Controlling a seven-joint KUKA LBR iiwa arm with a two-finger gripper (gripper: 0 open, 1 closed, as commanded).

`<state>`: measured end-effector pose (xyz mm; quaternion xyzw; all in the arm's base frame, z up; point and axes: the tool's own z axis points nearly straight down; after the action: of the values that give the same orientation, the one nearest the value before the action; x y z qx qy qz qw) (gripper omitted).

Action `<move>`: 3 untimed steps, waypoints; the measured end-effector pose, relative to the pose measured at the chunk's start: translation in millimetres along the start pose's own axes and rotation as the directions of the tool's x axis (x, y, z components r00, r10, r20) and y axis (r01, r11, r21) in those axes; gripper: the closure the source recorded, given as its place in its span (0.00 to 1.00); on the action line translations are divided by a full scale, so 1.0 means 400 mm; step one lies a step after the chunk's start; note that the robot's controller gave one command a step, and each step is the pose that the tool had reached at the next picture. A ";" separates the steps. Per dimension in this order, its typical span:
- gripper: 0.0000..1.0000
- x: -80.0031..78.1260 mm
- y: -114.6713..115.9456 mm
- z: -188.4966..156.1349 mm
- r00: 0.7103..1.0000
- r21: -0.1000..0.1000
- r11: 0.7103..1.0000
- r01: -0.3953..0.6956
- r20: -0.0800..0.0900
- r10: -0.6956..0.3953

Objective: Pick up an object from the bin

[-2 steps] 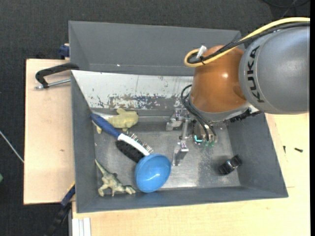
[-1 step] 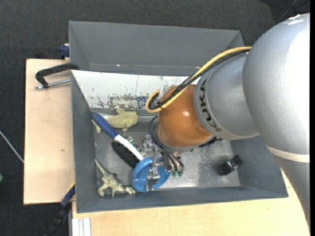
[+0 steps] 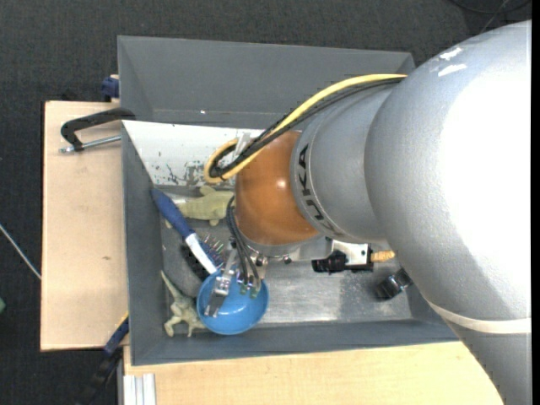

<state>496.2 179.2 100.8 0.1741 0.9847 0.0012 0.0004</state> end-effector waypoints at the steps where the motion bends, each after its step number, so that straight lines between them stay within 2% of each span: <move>1: 0.00 -0.050 0.049 -0.007 0.853 -0.001 0.853 -0.521 0.002 0.521; 2: 0.00 -0.092 0.083 0.067 0.747 -0.005 0.747 -0.664 0.000 0.664; 3: 0.00 -0.094 0.086 0.063 0.749 -0.001 0.749 -0.662 0.001 0.662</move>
Offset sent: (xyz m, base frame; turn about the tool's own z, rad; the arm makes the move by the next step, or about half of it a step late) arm 0.0247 0.0106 0.0023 0.5496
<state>543.3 198.5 75.6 0.5115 0.8593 0.0014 0.0008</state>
